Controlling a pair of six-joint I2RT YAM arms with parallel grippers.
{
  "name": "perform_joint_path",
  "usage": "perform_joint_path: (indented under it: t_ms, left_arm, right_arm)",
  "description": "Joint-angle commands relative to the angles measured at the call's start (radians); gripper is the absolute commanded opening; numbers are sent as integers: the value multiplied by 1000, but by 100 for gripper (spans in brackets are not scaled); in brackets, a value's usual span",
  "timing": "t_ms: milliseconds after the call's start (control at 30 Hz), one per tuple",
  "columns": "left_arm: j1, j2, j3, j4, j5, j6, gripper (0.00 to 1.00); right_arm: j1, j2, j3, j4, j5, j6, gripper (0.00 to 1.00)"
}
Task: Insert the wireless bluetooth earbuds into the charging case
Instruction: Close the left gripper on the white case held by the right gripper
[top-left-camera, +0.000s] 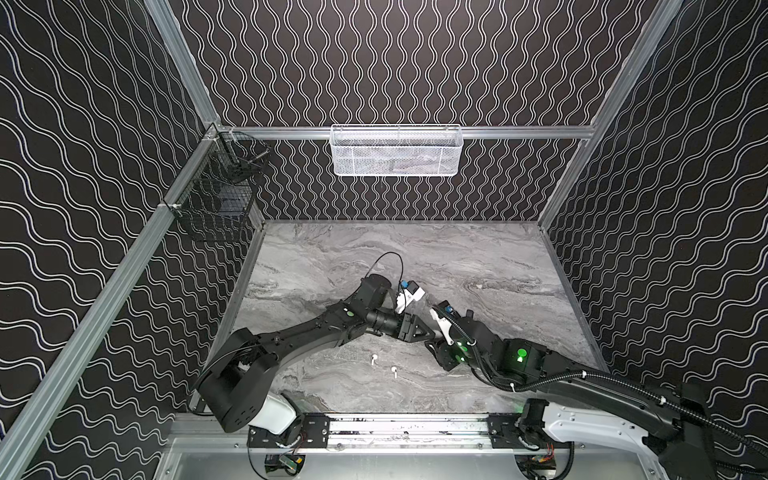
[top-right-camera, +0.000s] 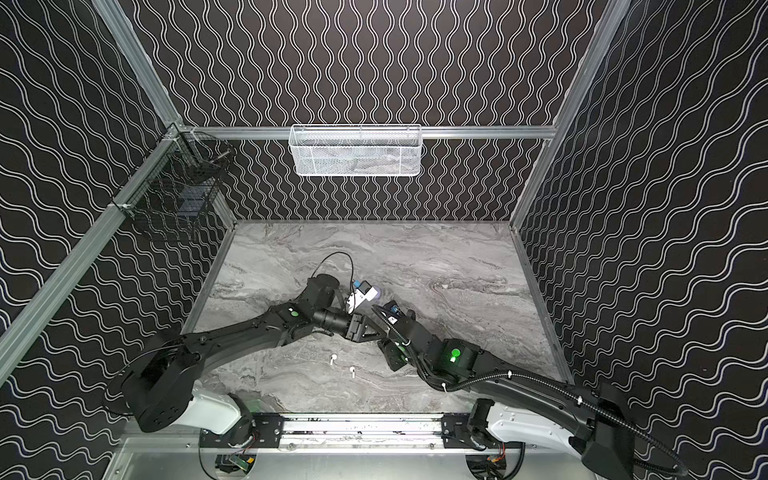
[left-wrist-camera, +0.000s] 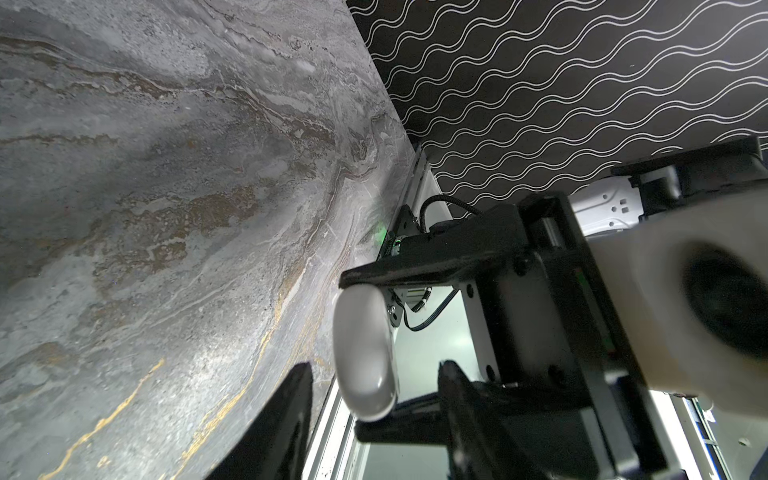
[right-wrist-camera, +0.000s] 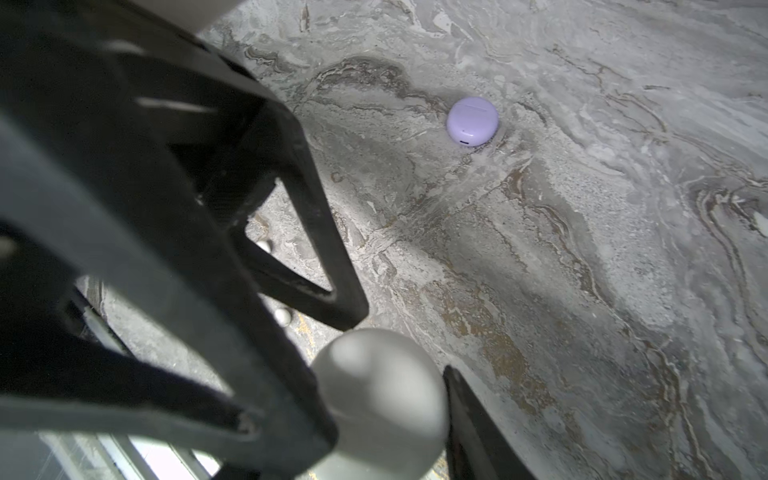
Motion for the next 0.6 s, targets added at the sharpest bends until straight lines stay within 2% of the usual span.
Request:
perform_joint_path:
  t_ms: [0, 167, 567]
  left_arm:
    - [-2, 12, 11, -41, 67, 40, 50]
    - [-11, 29, 20, -71, 84, 64, 41]
    - [-39, 34, 6, -50, 111, 58, 37]
  right_arm:
    - [10, -2, 6, 84, 16, -17, 26]
    - [21, 11, 16, 83, 37, -26, 25]
    - [25, -2, 25, 67, 112, -35, 24]
